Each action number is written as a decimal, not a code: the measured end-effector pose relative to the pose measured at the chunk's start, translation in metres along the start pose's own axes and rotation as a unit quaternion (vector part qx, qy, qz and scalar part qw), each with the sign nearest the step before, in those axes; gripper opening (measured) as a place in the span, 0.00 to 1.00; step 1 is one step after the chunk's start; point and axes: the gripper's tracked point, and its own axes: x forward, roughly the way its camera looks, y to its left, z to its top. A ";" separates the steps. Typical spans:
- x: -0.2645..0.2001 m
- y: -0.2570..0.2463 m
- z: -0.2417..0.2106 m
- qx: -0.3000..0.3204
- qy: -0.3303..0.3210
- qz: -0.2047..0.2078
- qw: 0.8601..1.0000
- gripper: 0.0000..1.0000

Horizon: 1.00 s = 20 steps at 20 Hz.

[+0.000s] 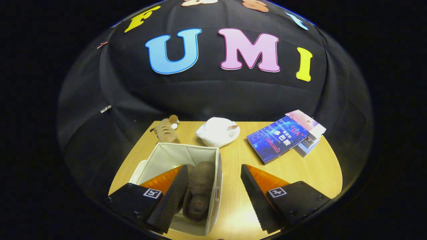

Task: Open the storage box then place both shoes into the box .Put the left shoe in first, then the right shoe, with the right side of both shoes facing outward in a uniform manner.

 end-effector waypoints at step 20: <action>-0.149 -0.249 0.077 -0.023 -0.180 -0.096 0.979 0.98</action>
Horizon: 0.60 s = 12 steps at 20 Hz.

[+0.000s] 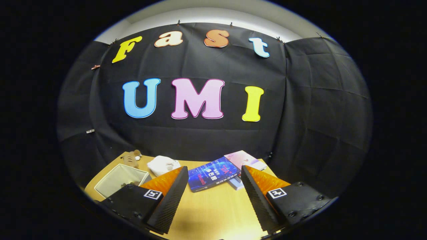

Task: Open the storage box then place both shoes into the box .Put the left shoe in first, then the right shoe, with the right side of both shoes facing outward in a uniform manner.

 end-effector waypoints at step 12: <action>-0.019 -0.076 -0.027 0.005 0.008 -0.071 0.997 0.98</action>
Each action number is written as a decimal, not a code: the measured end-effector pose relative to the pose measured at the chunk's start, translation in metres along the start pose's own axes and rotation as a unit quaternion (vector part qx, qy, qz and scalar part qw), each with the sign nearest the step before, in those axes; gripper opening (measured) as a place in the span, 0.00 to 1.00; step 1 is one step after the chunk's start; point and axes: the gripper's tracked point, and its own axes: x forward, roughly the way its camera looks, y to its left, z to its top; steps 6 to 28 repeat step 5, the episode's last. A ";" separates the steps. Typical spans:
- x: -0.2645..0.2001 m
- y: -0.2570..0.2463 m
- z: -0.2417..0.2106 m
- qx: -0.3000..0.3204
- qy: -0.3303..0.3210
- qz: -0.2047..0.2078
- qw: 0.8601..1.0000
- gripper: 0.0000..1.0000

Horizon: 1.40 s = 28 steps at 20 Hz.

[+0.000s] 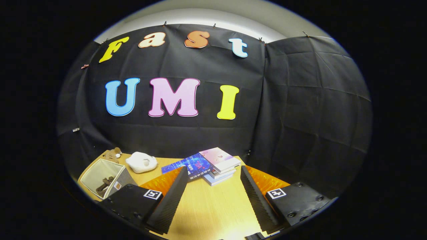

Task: Open the storage box then place both shoes into the box .Put the left shoe in first, then the right shoe, with the right side of both shoes facing outward in a uniform manner.

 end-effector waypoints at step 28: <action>0.002 -0.012 -0.001 -0.001 0.000 -0.013 1.000 0.98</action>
